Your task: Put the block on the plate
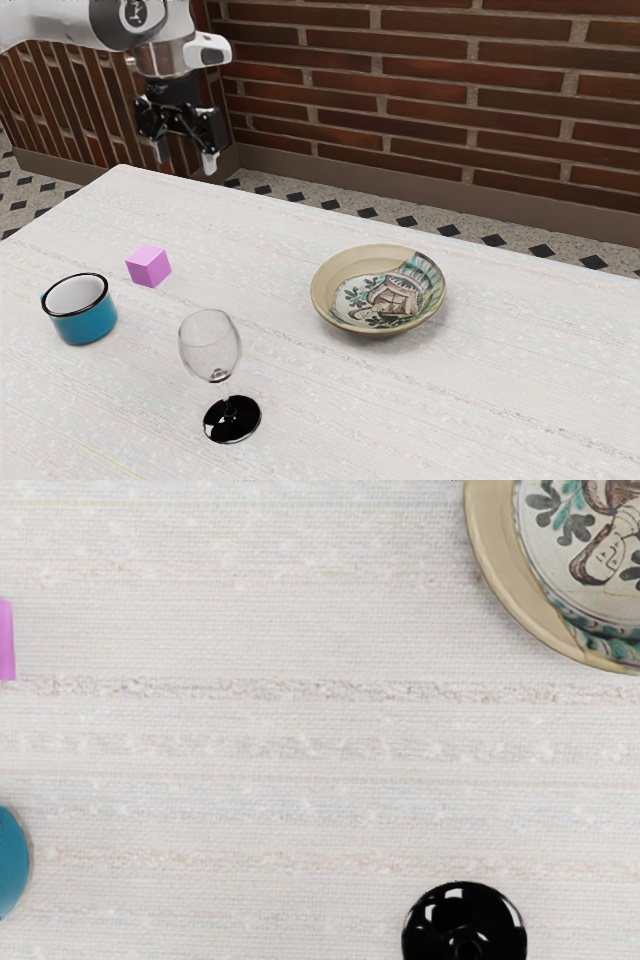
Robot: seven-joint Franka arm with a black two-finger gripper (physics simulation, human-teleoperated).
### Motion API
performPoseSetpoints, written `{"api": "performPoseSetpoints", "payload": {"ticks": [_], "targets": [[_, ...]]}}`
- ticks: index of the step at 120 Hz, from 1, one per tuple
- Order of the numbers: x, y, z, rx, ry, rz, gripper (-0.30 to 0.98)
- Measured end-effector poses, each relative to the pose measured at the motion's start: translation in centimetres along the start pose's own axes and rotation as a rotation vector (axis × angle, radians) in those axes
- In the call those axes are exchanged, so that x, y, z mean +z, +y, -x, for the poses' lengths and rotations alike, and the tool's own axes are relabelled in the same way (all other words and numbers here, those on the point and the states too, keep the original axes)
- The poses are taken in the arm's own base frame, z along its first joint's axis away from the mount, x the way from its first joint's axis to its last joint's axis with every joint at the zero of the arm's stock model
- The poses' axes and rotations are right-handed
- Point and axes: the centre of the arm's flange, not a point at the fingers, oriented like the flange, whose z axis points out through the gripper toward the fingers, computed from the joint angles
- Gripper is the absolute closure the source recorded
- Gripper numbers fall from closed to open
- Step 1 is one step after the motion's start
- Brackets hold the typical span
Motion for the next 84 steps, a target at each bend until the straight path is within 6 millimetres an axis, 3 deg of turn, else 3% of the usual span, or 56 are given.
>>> {"api": "performPoseSetpoints", "payload": {"ticks": [16, 34, 54, 67, 84], "targets": [[0.7, -0.1, -0.6, -0.009, 0.005, -0.005, 0.0], [3.7, -1.6, 0.0, -0.036, -0.043, -0.045, 0.0], [6.9, -8.7, -6.8, -0.144, -0.033, -0.099, 0.0], [11.3, -11.8, -10.4, -0.159, -0.047, -0.061, 0.0], [17.2, -16.1, -12.3, -0.182, -0.08, -0.019, 0.0]]}}
